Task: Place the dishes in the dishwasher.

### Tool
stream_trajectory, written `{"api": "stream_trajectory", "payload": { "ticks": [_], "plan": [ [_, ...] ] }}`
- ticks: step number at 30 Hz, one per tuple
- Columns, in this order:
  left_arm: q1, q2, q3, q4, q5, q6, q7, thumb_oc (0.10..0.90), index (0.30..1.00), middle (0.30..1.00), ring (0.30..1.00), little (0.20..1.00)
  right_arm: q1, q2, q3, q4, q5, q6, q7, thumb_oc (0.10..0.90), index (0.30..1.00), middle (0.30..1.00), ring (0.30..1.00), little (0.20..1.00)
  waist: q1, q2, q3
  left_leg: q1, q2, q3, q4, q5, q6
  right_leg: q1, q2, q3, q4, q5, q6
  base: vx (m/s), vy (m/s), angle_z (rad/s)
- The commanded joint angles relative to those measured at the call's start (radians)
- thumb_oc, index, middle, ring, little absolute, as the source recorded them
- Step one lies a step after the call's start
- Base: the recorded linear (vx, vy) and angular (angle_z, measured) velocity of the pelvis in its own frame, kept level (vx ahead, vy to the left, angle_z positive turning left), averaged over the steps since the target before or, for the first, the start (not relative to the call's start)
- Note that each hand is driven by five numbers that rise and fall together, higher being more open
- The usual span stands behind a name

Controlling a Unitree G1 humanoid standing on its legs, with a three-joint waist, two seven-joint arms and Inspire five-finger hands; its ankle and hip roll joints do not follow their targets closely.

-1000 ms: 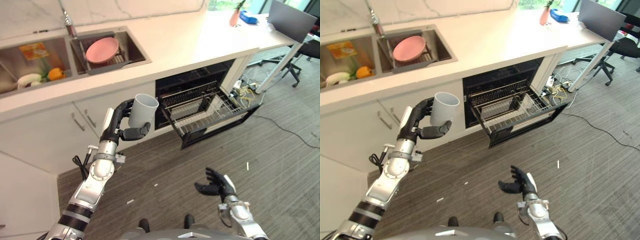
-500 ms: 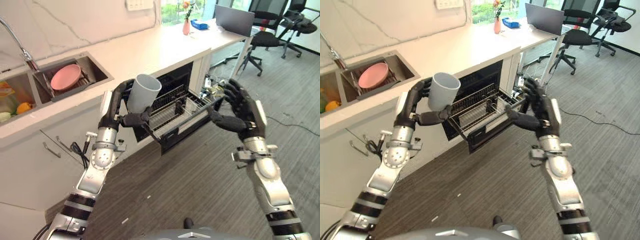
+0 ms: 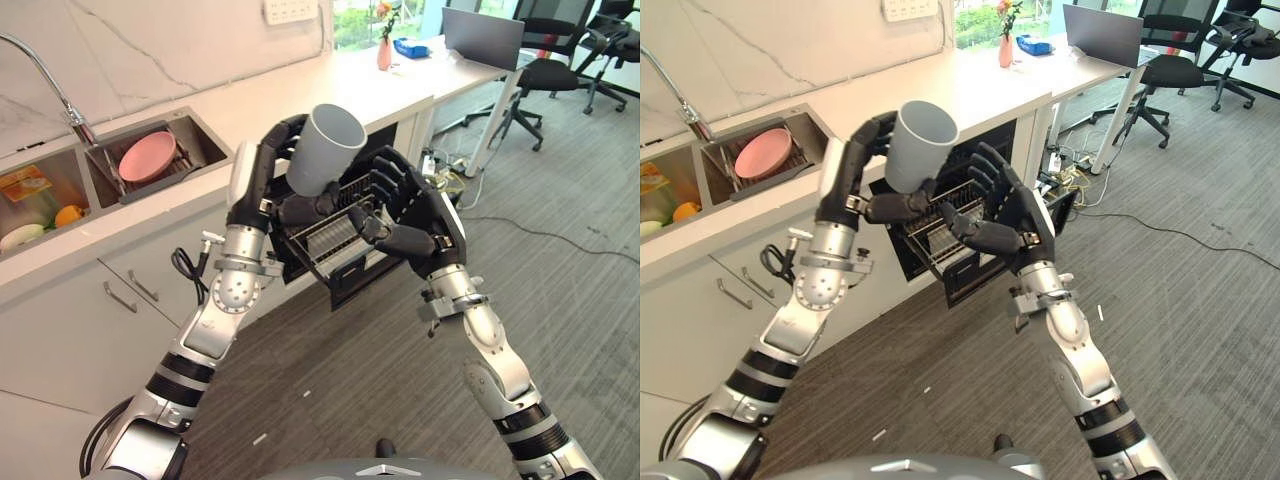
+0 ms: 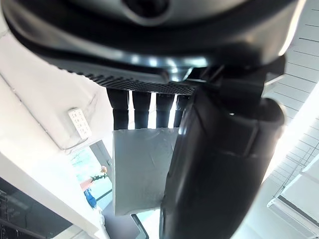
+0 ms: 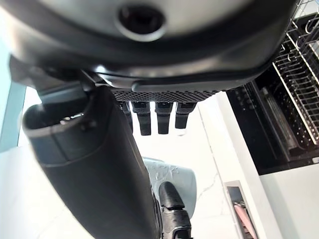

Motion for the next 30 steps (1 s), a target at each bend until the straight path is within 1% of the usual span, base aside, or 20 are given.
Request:
{"api": "stream_trajectory", "payload": {
  "ticks": [1, 4, 8, 9, 13, 14, 17, 18, 20, 21, 23, 25, 26, 27, 28, 29, 30],
  "plan": [
    [-0.148, 0.011, -0.019, -0.038, 0.067, -0.094, 0.022, 0.4, 0.3, 0.3, 0.3, 0.3, -0.15, 0.043, -0.06, -0.109, 0.012, -0.126, -0.029, 0.8, 0.9, 0.9, 0.9, 0.9, 0.017, -0.034, -0.056, 0.017, 0.047, -0.013, 0.004, -0.051, -0.068, 0.028, -0.067, -0.022, 0.02, -0.067, 0.074, 0.0, 0.0, 0.0],
    [-0.141, 0.006, -0.049, -0.052, 0.086, -0.097, 0.019, 0.4, 0.3, 0.3, 0.3, 0.3, -0.162, 0.061, -0.063, -0.107, 0.008, -0.137, -0.061, 0.8, 0.9, 0.9, 0.9, 0.9, 0.022, -0.032, -0.055, 0.016, 0.045, -0.017, 0.004, -0.053, -0.066, 0.032, -0.068, -0.025, 0.019, -0.068, 0.075, 0.0, 0.0, 0.0],
    [-0.138, 0.006, -0.059, -0.056, 0.095, -0.098, 0.017, 0.4, 0.3, 0.3, 0.3, 0.3, -0.162, 0.067, -0.062, -0.106, 0.009, -0.139, -0.066, 0.8, 0.9, 0.9, 0.9, 0.9, 0.023, -0.031, -0.056, 0.017, 0.045, -0.019, 0.004, -0.054, -0.066, 0.035, -0.069, -0.027, 0.019, -0.069, 0.075, 0.0, 0.0, 0.0],
    [-0.124, 0.003, -0.095, -0.07, 0.111, -0.101, -0.001, 0.4, 0.3, 0.3, 0.3, 0.3, -0.171, 0.083, -0.041, -0.101, 0.037, -0.144, -0.073, 0.8, 0.9, 0.9, 0.9, 0.9, 0.031, -0.033, -0.056, 0.018, 0.044, -0.025, 0.004, -0.055, -0.065, 0.041, -0.073, -0.032, 0.018, -0.072, 0.074, 0.0, 0.0, 0.0],
    [-0.121, 0.004, -0.112, -0.074, 0.12, -0.106, -0.008, 0.4, 0.3, 0.3, 0.3, 0.3, -0.177, 0.082, -0.035, -0.093, 0.032, -0.143, -0.079, 0.8, 0.9, 0.9, 0.9, 0.9, 0.034, -0.034, -0.057, 0.019, 0.043, -0.028, 0.004, -0.056, -0.065, 0.044, -0.073, -0.036, 0.017, -0.073, 0.074, 0.0, 0.0, 0.08],
    [-0.12, 0.006, -0.128, -0.078, 0.132, -0.111, -0.011, 0.4, 0.3, 0.3, 0.3, 0.3, -0.181, 0.082, -0.017, -0.08, 0.033, -0.138, -0.075, 0.8, 0.9, 0.9, 0.9, 0.9, 0.037, -0.034, -0.057, 0.019, 0.042, -0.033, 0.004, -0.057, -0.064, 0.046, -0.075, -0.039, 0.017, -0.074, 0.074, -0.01, 0.002, 0.11],
    [-0.121, 0.013, -0.133, -0.091, 0.15, -0.114, -0.012, 0.4, 0.3, 0.3, 0.3, 0.3, -0.181, 0.073, -0.001, -0.068, 0.028, -0.126, -0.071, 0.8, 0.9, 0.9, 0.9, 0.9, 0.04, -0.035, -0.056, 0.018, 0.041, -0.035, 0.004, -0.056, -0.064, 0.048, -0.076, -0.042, 0.018, -0.074, 0.074, -0.01, -0.001, 0.07],
    [-0.121, 0.016, -0.135, -0.098, 0.16, -0.112, -0.004, 0.4, 0.3, 0.3, 0.3, 0.3, -0.178, 0.064, 0.021, -0.056, 0.042, -0.113, -0.061, 0.8, 0.9, 0.9, 0.9, 0.9, 0.043, -0.037, -0.054, 0.017, 0.04, -0.038, 0.004, -0.054, -0.065, 0.049, -0.076, -0.046, 0.018, -0.074, 0.074, 0.0, 0.0, 0.0],
    [-0.114, 0.013, -0.138, -0.102, 0.15, -0.112, -0.009, 0.4, 0.3, 0.3, 0.3, 0.3, -0.173, 0.063, 0.028, -0.058, 0.063, -0.106, -0.052, 0.8, 0.9, 0.9, 0.9, 0.9, 0.044, -0.039, -0.054, 0.016, 0.04, -0.039, 0.004, -0.054, -0.066, 0.051, -0.076, -0.049, 0.018, -0.075, 0.074, -0.01, -0.009, 0.06],
    [-0.115, 0.031, -0.138, -0.095, 0.175, -0.107, -0.007, 0.4, 0.3, 0.3, 0.3, 0.3, -0.167, 0.041, 0.04, -0.056, 0.084, -0.09, -0.04, 0.8, 0.9, 0.9, 0.9, 0.9, 0.047, -0.042, -0.056, 0.016, 0.04, -0.043, 0.004, -0.054, -0.067, 0.054, -0.076, -0.055, 0.018, -0.075, 0.075, -0.01, -0.008, 0.07],
    [-0.115, 0.031, -0.138, -0.095, 0.175, -0.107, -0.007, 0.4, 0.3, 0.3, 0.3, 0.3, -0.167, 0.041, 0.04, -0.056, 0.084, -0.09, -0.04, 0.8, 0.9, 0.9, 0.9, 0.9, 0.047, -0.042, -0.056, 0.016, 0.04, -0.043, 0.004, -0.054, -0.067, 0.054, -0.076, -0.055, 0.018, -0.075, 0.075, -0.01, -0.002, 0.03],
    [-0.124, 0.04, -0.155, -0.097, 0.199, -0.105, -0.012, 0.4, 0.3, 0.3, 0.3, 0.3, -0.175, 0.031, 0.077, -0.037, 0.218, -0.071, -0.003, 0.8, 0.9, 0.9, 0.9, 0.9, 0.051, -0.049, -0.057, 0.013, 0.04, -0.049, 0.004, -0.052, -0.069, 0.055, -0.076, -0.06, 0.018, -0.075, 0.076, -0.02, -0.009, 0.15],
    [-0.124, 0.04, -0.155, -0.097, 0.199, -0.105, -0.012, 0.4, 0.3, 0.3, 0.3, 0.3, -0.175, 0.031, 0.077, -0.037, 0.218, -0.071, -0.003, 0.8, 0.9, 0.9, 0.9, 0.9, 0.051, -0.049, -0.057, 0.013, 0.04, -0.049, 0.004, -0.052, -0.069, 0.055, -0.076, -0.06, 0.018, -0.075, 0.076, -0.01, -0.006, 0.14],
    [-0.123, 0.044, -0.157, -0.103, 0.206, -0.105, -0.014, 0.4, 0.3, 0.3, 0.3, 0.3, -0.178, 0.025, 0.081, -0.032, 0.248, -0.066, 0.003, 0.8, 0.9, 0.9, 0.9, 0.9, 0.052, -0.051, -0.057, 0.012, 0.04, -0.049, 0.004, -0.051, -0.07, 0.055, -0.076, -0.061, 0.018, -0.075, 0.076, -0.01, -0.006, 0.09],
    [-0.119, 0.045, -0.162, -0.107, 0.196, -0.105, -0.023, 0.4, 0.3, 0.3, 0.3, 0.3, -0.181, 0.02, 0.098, -0.035, 0.322, -0.059, 0.014, 0.8, 0.9, 0.9, 0.9, 0.9, 0.056, -0.054, -0.056, 0.01, 0.041, -0.05, 0.004, -0.049, -0.071, 0.055, -0.077, -0.064, 0.018, -0.074, 0.077, -0.03, -0.009, 0.1],
    [-0.123, 0.06, -0.167, -0.113, 0.212, -0.107, -0.029, 0.4, 0.3, 0.3, 0.3, 0.3, -0.188, 0.003, 0.1, -0.042, 0.351, -0.056, 0.027, 0.8, 0.9, 0.9, 0.9, 0.9, 0.058, -0.056, -0.057, 0.008, 0.042, -0.051, 0.004, -0.048, -0.073, 0.054, -0.077, -0.065, 0.018, -0.074, 0.077, -0.02, -0.009, 0.05],
    [-0.123, 0.06, -0.167, -0.113, 0.212, -0.107, -0.029, 0.4, 0.3, 0.3, 0.3, 0.3, -0.188, 0.003, 0.1, -0.042, 0.351, -0.056, 0.027, 0.8, 0.9, 0.9, 0.9, 0.9, 0.058, -0.056, -0.057, 0.008, 0.042, -0.051, 0.004, -0.048, -0.073, 0.054, -0.077, -0.065, 0.018, -0.074, 0.077, 0.0, 0.0, 0.0]
  ]
}}
